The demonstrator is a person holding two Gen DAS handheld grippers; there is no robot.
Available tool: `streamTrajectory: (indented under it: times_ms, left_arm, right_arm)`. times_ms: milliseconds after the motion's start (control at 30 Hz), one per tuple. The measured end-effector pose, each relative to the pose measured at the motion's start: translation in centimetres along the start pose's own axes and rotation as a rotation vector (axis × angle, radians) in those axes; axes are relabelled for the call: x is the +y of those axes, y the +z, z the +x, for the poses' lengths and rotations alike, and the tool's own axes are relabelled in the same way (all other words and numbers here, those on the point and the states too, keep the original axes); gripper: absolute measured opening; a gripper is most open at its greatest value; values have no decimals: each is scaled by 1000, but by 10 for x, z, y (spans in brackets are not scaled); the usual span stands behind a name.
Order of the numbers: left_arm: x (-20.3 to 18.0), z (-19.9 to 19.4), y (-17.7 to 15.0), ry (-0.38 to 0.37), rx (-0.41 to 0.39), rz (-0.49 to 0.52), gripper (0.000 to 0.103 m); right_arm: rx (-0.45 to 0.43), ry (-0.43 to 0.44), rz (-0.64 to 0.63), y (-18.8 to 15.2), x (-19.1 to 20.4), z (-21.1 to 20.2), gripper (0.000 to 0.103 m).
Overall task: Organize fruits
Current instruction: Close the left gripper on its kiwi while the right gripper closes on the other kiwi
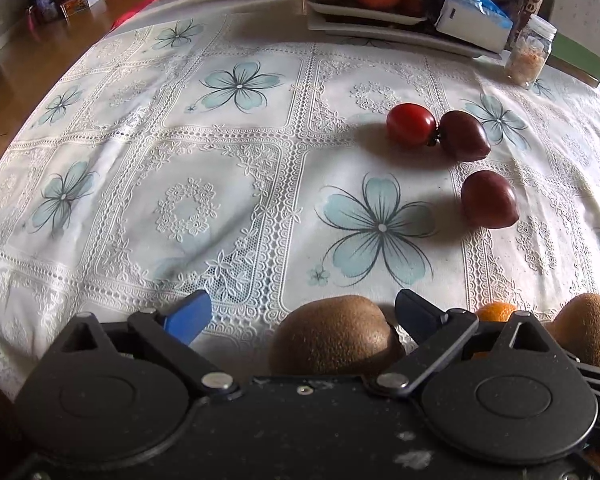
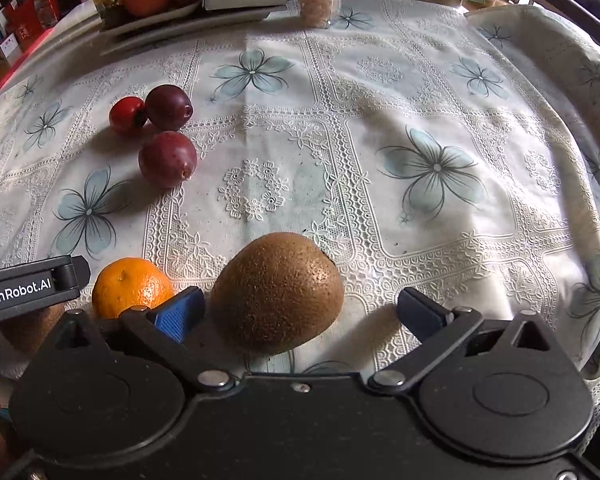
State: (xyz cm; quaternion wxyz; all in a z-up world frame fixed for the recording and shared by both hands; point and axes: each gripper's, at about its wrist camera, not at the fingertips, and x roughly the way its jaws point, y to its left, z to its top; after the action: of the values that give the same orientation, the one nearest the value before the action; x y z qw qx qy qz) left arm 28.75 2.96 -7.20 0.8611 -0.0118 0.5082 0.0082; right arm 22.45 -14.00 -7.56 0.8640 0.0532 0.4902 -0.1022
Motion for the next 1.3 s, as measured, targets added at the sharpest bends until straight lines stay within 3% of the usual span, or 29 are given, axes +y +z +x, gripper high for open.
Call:
streamTrajectory:
  times_ms: [400,600,1300]
  left_arm:
    - [2,-7,-9,-15,21,30,101]
    - [2,-10,-12,-22,38,36,100]
    - [1,-4,-4,-19,82,29,103]
  right_arm:
    - [15,21,-33,-1,0,-2,102]
    - [76,24,-37,3,0,0,103]
    - [95,8,-16,2,1,0,103]
